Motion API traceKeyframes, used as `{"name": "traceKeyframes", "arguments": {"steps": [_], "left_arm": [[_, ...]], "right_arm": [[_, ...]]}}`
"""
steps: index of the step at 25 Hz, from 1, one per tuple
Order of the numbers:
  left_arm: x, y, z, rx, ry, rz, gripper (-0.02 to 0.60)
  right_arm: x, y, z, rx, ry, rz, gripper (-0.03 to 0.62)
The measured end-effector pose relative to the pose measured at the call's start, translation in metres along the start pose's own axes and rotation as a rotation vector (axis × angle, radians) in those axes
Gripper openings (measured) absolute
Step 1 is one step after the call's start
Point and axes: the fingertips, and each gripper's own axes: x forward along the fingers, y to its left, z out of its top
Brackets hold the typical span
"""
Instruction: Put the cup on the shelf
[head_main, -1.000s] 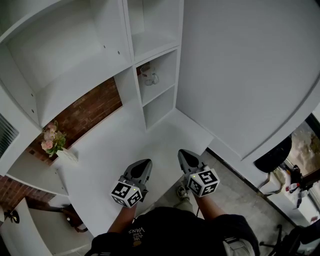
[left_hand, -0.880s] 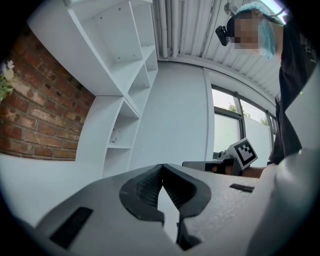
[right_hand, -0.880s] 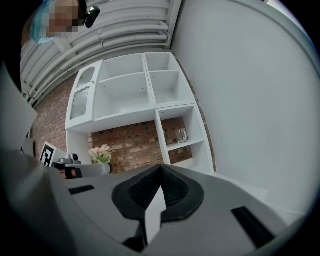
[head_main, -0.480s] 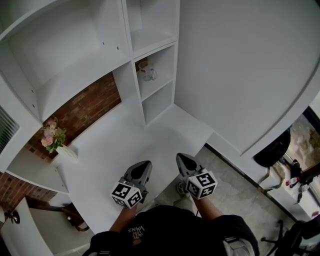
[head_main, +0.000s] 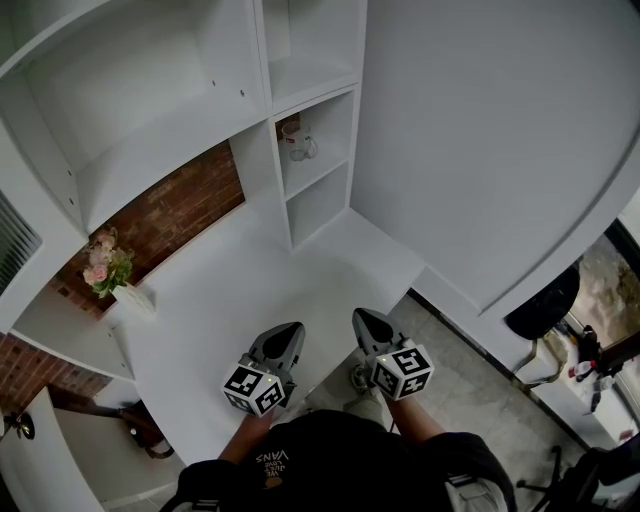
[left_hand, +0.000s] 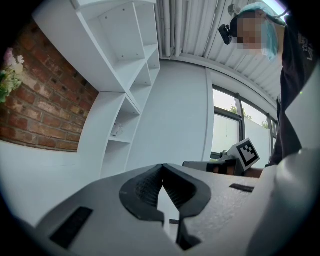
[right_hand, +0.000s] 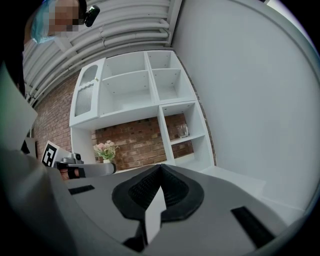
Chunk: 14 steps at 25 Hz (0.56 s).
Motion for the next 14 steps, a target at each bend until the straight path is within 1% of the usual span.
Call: {"name": "traceKeyframes", "arguments": {"steps": [14], "left_arm": [[0.0008, 0.0005, -0.0004, -0.019, -0.002, 0.020, 0.008]], "right_arm": [[0.0032, 0.0020, -0.0005, 0.000, 0.014, 0.027, 0.000]]}}
